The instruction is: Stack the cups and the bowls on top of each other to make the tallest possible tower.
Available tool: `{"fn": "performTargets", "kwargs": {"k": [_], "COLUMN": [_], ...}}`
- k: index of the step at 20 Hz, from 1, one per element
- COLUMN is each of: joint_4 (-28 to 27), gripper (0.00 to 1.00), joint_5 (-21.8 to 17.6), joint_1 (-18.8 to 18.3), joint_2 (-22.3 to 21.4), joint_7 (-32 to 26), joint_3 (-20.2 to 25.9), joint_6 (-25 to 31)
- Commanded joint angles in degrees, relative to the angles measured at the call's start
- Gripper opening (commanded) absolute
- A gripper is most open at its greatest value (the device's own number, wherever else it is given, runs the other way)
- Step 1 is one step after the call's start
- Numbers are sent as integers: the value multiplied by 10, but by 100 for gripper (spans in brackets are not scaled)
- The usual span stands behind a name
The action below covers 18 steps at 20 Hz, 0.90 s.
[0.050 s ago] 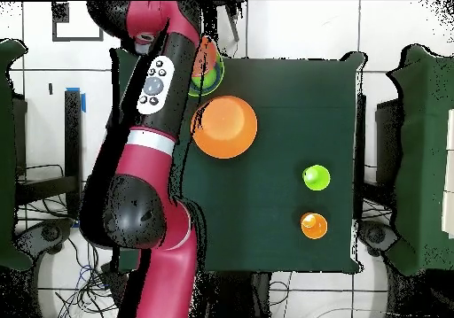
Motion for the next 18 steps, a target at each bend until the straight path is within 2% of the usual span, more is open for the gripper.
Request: {"fn": "performTargets", "kwargs": {"k": [1,5,8,12,15,18], "joint_4": [87,165,199,243,276,276], "gripper": [0,0,0,0,0,0], "joint_5": [-165,-226,-251,-266,-281,-290], "joint_1": [69,121,141,171,194,196], "joint_2": [15,11,11,12,8,7], "joint_7": [-25,-7,4,40,68,74], "joint_3": [131,204,248,299,321,332], "joint_6": [26,39,54,32,11,-17]}}
